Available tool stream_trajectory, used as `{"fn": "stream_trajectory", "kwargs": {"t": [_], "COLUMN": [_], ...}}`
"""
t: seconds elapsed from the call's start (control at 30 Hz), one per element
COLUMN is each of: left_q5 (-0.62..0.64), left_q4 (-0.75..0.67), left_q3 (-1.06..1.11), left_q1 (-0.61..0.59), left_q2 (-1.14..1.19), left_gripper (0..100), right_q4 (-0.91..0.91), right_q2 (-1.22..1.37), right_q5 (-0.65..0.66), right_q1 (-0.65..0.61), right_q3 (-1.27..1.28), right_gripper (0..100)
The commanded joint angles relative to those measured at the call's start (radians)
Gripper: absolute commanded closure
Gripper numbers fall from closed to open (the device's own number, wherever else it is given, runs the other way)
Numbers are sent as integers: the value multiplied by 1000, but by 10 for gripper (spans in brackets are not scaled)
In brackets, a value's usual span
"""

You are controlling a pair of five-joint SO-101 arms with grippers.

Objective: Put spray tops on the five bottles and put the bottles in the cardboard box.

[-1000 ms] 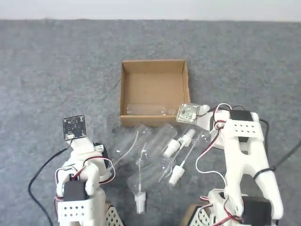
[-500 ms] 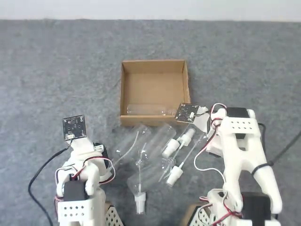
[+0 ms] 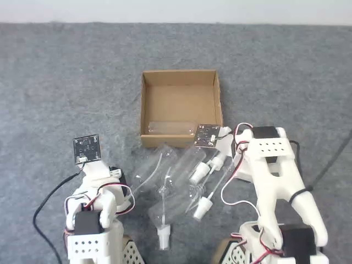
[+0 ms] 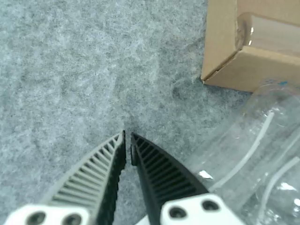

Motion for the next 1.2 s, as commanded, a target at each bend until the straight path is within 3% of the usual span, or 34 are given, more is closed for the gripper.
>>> {"fn": "stream_trajectory", "kwargs": {"t": [0.0,0.23,0.53,1.17], "left_q5": [-5,-5,-5,-5], "left_q4": [5,5,5,5], "left_q3": [-13,-13,-13,-13], "left_q1": [0,0,0,0], "left_q2": [-15,-15,-15,-15], "left_gripper": [987,987,987,987], "right_q4": [-68,-116,-202,-197], "right_q2": [21,21,21,8], "right_q5": [-6,51,29,-540], "right_q1": [-7,-2,84,88], "right_q3": [38,112,150,143], "right_gripper": [688,697,886,889]}}
